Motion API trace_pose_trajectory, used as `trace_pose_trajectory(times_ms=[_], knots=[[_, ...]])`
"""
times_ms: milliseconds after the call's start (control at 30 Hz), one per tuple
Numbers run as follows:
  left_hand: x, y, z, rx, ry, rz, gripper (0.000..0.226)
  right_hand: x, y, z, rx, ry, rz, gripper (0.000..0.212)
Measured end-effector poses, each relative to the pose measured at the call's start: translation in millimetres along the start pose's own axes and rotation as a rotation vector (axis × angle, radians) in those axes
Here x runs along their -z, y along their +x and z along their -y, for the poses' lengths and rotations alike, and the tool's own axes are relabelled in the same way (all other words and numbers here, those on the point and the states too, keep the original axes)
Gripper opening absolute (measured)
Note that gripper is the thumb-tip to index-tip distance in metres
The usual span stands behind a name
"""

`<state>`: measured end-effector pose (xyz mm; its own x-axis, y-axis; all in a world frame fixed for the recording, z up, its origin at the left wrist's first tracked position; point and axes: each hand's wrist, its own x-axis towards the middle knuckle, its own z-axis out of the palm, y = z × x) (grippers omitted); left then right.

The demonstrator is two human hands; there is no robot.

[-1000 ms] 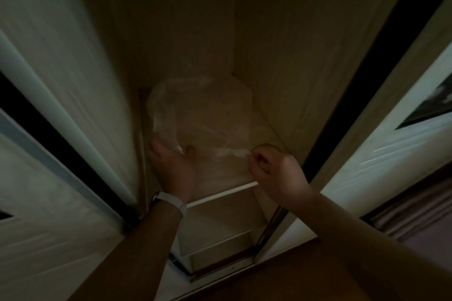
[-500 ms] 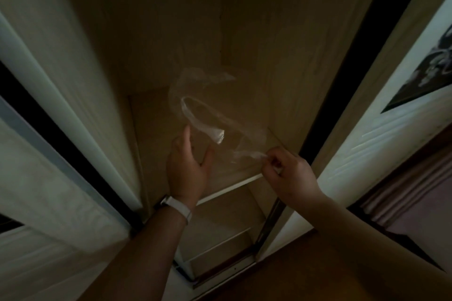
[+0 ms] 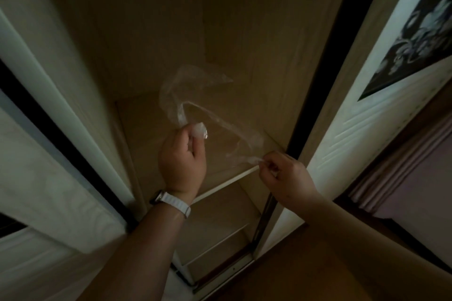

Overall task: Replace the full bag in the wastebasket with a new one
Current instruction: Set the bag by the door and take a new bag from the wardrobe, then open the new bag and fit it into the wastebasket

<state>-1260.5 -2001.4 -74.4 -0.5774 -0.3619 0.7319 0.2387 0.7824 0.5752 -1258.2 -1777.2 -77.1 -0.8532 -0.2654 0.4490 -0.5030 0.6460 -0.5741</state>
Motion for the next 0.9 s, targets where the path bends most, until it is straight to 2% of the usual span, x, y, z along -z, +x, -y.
trace_pose_trajectory(times_ms=[100, 267, 367, 467, 600, 733, 900], knots=[[8.5, -2.4, -10.4, -0.092, -0.020, 0.047, 0.016, 8.4, -3.4, 4.7, -0.008, -0.020, -0.010, 0.009], [29.7, -14.3, -34.8, -0.214, -0.007, 0.123, 0.024, 30.2, -21.1, 18.6, -0.059, 0.008, -0.064, 0.006], [44.4, -23.8, -47.4, -0.204, -0.021, 0.128, 0.024, 43.0, -37.9, 23.1, -0.087, 0.021, -0.092, 0.011], [61.9, -42.3, -70.4, -0.251, -0.030, 0.178, 0.026, 62.4, -72.8, 30.4, -0.132, 0.062, -0.140, 0.003], [80.9, -70.7, -112.6, -0.374, -0.111, 0.309, 0.036, 100.8, -135.0, 42.4, -0.177, 0.079, -0.191, 0.006], [96.9, -108.4, -165.9, -0.406, -0.217, 0.480, 0.026, 139.2, -201.1, 47.5, -0.255, 0.081, -0.266, 0.005], [95.1, -160.8, -231.7, -0.469, -0.338, 0.715, 0.028, 190.1, -287.1, 46.2, -0.407, 0.072, -0.352, 0.004]])
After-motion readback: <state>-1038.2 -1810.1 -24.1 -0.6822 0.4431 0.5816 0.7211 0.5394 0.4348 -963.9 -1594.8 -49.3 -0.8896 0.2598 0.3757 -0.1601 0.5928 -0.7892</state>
